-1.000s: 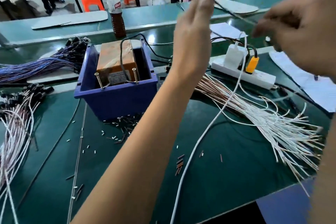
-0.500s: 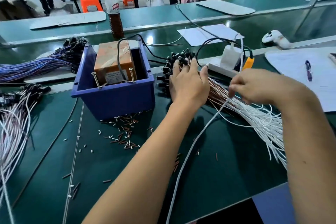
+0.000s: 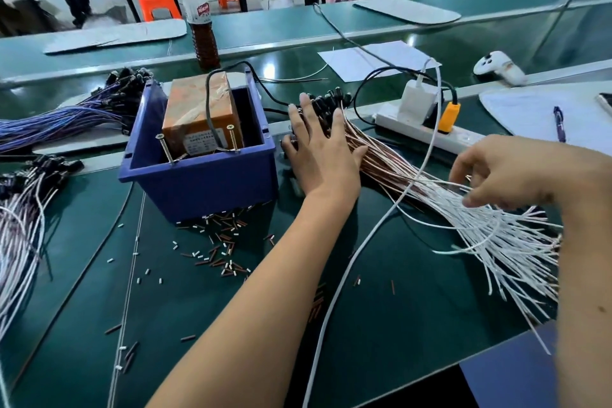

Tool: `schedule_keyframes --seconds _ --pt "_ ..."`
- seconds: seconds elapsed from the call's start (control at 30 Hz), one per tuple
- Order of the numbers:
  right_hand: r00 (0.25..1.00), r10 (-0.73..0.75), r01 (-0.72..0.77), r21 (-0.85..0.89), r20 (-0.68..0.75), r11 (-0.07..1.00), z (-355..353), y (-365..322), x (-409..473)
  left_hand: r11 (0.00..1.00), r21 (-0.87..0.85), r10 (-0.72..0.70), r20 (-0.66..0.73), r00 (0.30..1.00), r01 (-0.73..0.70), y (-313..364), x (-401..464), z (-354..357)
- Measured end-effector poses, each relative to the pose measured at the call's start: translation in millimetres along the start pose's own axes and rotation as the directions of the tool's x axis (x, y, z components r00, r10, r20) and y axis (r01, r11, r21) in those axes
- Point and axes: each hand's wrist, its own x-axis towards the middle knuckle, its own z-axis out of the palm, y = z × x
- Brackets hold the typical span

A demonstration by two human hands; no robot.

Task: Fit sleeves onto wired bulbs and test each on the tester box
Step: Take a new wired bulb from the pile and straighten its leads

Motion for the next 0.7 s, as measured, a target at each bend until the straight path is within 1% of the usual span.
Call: schedule_keyframes --seconds 0.03,0.13,0.17,0.27,0.33,0.4,0.47,0.5,0.53,0.6,0.67,0.7 --pt "1.000 0.012 -0.011 0.006 -0.016 1.000 -3.5 8.8 -2.4 1.000 -0.001 -0.004 0.002 1.000 0.004 -1.0 -0.8 0.3" --pt "0.972 0.036 -0.033 0.015 -0.232 0.999 -20.7 41.4 -7.3 1.000 -0.019 -0.021 0.015 1.000 0.022 -1.6 -4.1 2.7" --pt "0.959 0.056 -0.050 0.029 -0.279 0.998 -26.3 51.2 -9.5 0.999 -0.023 -0.027 0.018 0.999 0.027 -1.0 -4.8 3.6" --pt "0.919 0.138 -0.110 0.096 -0.370 0.989 -31.9 67.4 -9.2 0.999 -0.041 -0.035 0.025 0.999 0.036 0.1 -5.3 5.2" --pt "0.899 0.231 -0.203 0.111 -0.373 0.973 -23.7 66.3 -2.7 0.998 -0.050 -0.038 0.026 0.999 0.039 0.9 -4.9 5.3" --pt "0.937 0.258 -0.253 0.049 -0.235 0.966 -10.4 57.5 0.2 0.998 -0.058 -0.036 0.020 0.999 0.037 1.7 -5.2 5.7" --pt "0.961 0.255 -0.256 0.008 -0.106 0.967 -5.1 43.3 -8.3 0.996 -0.085 -0.026 0.005 1.000 0.027 1.3 -5.8 7.0" --pt "0.968 0.231 -0.232 0.006 -0.099 0.973 -6.5 35.7 -15.3 0.995 -0.099 -0.020 -0.004 1.000 0.019 0.7 -6.3 7.7" --pt "0.970 0.205 -0.207 -0.003 -0.128 0.978 -10.5 27.8 -22.9 0.994 -0.107 -0.014 -0.012 1.000 0.013 0.0 -6.6 8.3" --pt "0.957 0.121 -0.133 -0.029 -0.263 0.991 -19.1 9.0 -37.4 0.994 -0.109 -0.011 -0.024 1.000 0.008 -0.7 -7.8 9.4" --pt "0.918 0.025 -0.042 -0.035 -0.395 0.998 -23.6 -17.1 -47.6 0.994 -0.106 -0.014 -0.032 0.999 0.010 0.0 -8.6 10.0" --pt "0.901 -0.020 0.015 -0.015 -0.433 1.000 -23.3 -32.6 -47.8 0.994 -0.105 -0.015 -0.034 0.999 0.012 0.9 -8.7 10.3"
